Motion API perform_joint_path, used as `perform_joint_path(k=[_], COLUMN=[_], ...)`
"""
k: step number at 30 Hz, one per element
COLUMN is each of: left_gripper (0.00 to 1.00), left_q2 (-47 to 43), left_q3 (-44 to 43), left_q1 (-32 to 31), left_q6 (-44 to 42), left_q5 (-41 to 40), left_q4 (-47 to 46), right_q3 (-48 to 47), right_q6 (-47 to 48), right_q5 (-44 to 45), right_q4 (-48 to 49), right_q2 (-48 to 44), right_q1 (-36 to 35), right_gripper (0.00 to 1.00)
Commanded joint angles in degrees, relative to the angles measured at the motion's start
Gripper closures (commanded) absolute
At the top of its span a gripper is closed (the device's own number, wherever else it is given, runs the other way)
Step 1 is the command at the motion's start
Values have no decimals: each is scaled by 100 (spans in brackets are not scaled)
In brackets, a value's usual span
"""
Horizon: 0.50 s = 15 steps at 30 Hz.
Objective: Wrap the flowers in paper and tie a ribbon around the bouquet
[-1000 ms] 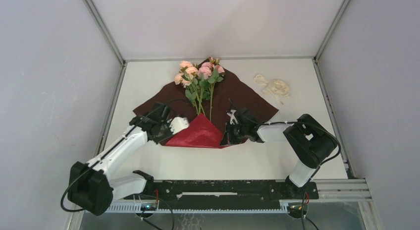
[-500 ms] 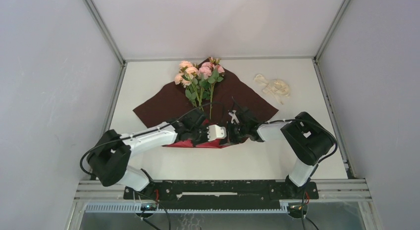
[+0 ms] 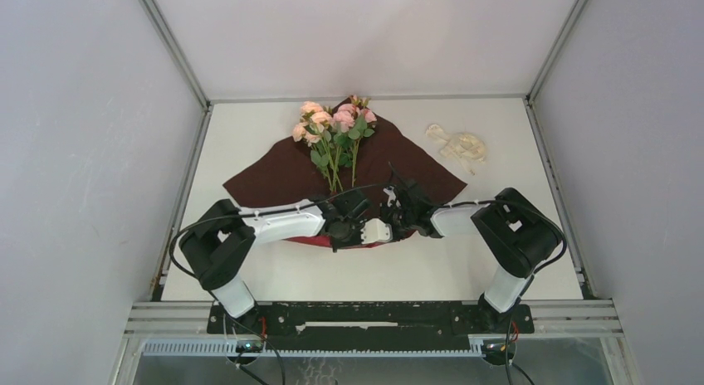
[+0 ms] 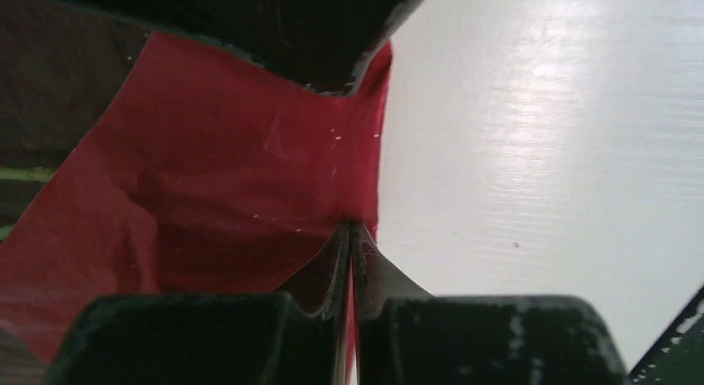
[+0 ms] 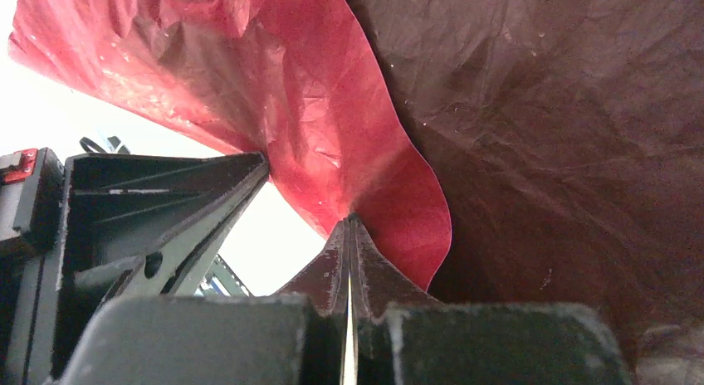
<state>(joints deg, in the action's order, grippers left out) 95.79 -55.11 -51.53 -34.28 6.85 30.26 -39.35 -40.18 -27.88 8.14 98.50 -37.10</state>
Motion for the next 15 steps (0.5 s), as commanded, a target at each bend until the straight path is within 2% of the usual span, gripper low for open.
perform_joint_path(k=[1,8,15], left_gripper=[94,94,94], left_q2=[219,-227,-605], left_q3=[-77,467,900], left_q1=[20,136,708], left_q6=[-206,-465,-703], left_q5=[-667,-524,-786], left_q4=[606,1063,1278], right_q3=[147,147,149], right_q6=[242,345,421], right_q5=[514,554,549], right_q4=[-564,-711,-779], right_q2=[16,-18,-47], right_q1=[35,87,146], right_gripper=[100,100,100])
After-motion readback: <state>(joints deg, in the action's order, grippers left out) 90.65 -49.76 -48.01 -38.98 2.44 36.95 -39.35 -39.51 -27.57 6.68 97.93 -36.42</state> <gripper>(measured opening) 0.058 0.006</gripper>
